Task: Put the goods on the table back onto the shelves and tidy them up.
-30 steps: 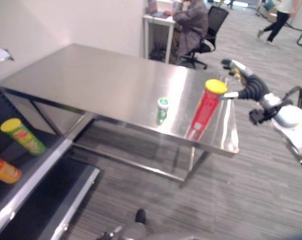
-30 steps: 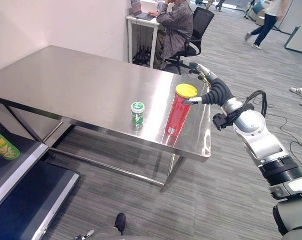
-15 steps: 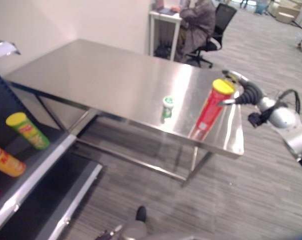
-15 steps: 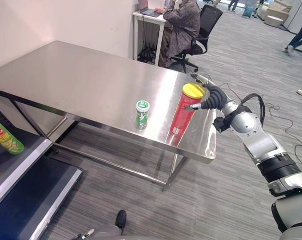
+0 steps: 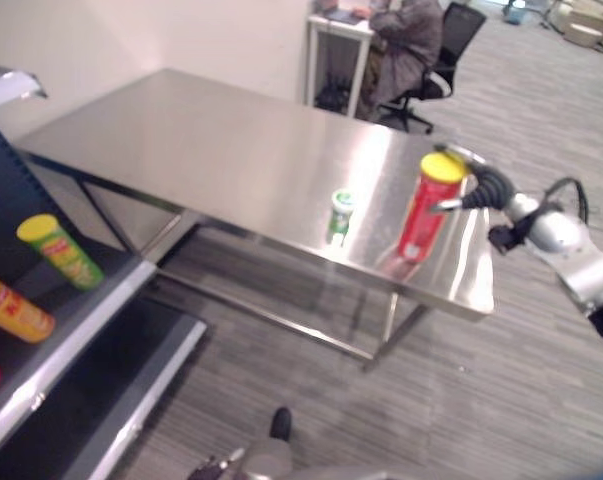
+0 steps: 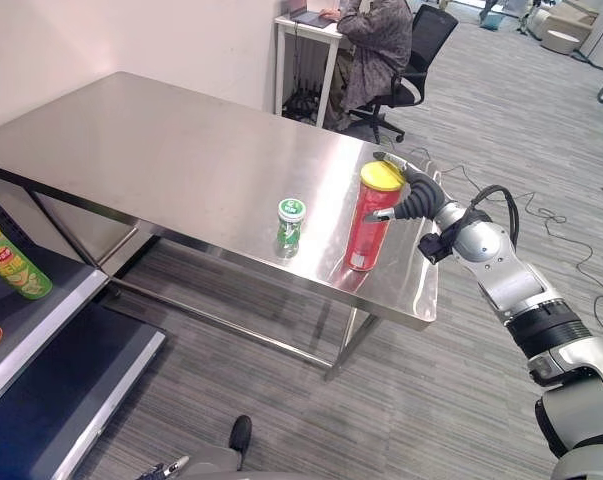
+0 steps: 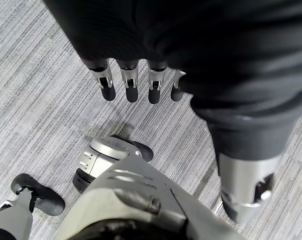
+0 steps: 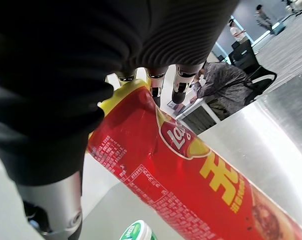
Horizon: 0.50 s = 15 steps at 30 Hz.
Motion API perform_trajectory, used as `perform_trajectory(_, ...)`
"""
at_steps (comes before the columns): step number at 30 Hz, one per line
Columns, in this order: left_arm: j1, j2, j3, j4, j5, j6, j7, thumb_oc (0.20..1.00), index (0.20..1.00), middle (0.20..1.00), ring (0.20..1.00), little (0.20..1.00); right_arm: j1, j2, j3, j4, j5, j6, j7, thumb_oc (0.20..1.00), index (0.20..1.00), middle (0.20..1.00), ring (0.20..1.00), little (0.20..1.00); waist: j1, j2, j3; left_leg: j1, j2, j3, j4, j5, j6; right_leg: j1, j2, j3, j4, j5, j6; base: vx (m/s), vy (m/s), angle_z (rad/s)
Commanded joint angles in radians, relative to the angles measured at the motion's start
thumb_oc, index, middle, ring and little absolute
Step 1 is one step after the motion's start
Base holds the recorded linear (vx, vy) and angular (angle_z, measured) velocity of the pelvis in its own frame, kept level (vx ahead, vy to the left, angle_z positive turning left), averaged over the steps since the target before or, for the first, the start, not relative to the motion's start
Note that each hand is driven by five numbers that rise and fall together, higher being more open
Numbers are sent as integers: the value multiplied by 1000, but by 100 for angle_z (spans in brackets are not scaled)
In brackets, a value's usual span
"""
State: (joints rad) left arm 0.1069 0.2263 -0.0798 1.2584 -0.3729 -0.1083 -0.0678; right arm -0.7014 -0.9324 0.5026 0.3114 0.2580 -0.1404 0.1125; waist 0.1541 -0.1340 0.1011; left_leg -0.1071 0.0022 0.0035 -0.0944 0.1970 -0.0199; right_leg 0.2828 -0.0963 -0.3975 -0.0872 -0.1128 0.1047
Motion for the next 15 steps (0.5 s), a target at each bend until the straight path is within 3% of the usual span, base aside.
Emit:
perform_trajectory(1,-36,-72,-82,30,-17,-11,-14,1000,1000,1000,1000,1000,-70,-51,88,16,35,-11,31,1000,1000,1000,1000,1000,66,30,-6,146,76,-30,7,-153,-84,-71,-65,-24,22,104,32,8,-10,4)
perform_trajectory(2,-36,-72,-82,30,-16,-11,-15,1000,1000,1000,1000,1000,-73,-53,93,14,34,-11,35,206,206,206,206,206,66,29,-6,146,76,-31,7,-152,-84,-70,-65,-24,22,103,32,5,-11,3)
perform_trajectory(15,-38,-69,-80,16,0,-16,-12,1000,1000,1000,1000,1000,-73,-101,102,-7,-45,-18,39,200,200,200,200,200,57,28,-2,155,81,-33,7,-156,-86,-66,-60,-24,27,97,29,0,-1,0)
